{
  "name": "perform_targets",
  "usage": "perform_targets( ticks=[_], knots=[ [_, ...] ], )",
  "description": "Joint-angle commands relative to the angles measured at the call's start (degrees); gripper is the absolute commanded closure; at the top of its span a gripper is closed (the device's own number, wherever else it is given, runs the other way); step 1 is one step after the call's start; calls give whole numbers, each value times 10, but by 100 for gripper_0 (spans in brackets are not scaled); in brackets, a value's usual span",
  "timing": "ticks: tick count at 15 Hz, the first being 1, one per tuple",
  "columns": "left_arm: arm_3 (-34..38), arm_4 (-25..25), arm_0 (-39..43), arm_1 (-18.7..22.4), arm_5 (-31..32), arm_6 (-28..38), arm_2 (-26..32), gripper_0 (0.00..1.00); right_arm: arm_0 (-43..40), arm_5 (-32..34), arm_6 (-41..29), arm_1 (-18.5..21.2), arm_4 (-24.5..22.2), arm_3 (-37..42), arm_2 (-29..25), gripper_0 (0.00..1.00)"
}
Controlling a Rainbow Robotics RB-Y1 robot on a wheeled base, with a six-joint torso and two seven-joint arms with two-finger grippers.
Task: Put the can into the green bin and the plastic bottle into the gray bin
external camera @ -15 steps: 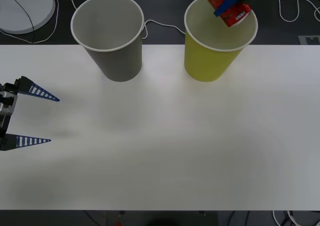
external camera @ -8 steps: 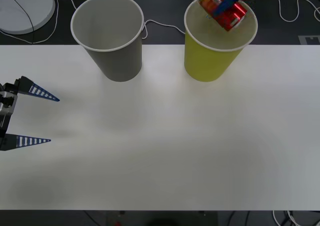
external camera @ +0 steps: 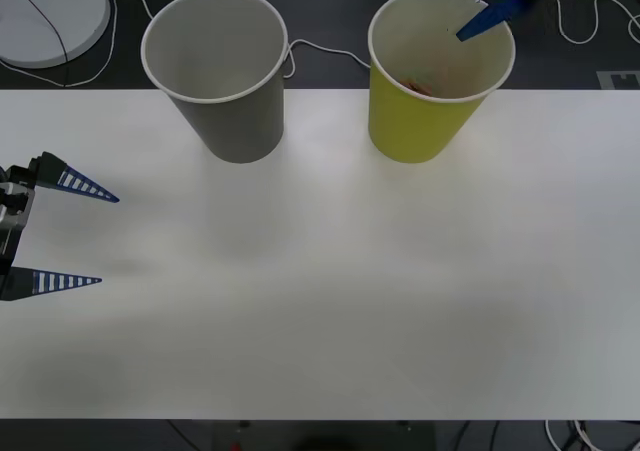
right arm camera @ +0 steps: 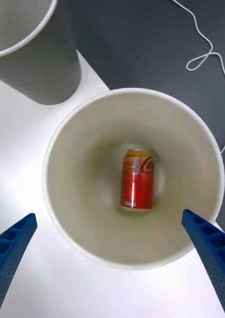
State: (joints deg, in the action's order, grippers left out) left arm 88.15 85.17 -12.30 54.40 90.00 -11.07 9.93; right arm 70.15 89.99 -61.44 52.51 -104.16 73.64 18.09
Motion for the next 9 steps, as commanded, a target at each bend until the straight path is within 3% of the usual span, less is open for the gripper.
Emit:
perform_targets(
  ticks=[1,5,9],
  knots=[
    [0,0,0,0,0,0,0,0,-78,0,26,50,65,70,-47,0],
    [0,0,0,0,0,0,0,0,-201,0,126,93,142,129,-135,0],
    [0,0,0,0,0,0,0,0,-320,0,207,109,179,189,-227,0]
  ],
)
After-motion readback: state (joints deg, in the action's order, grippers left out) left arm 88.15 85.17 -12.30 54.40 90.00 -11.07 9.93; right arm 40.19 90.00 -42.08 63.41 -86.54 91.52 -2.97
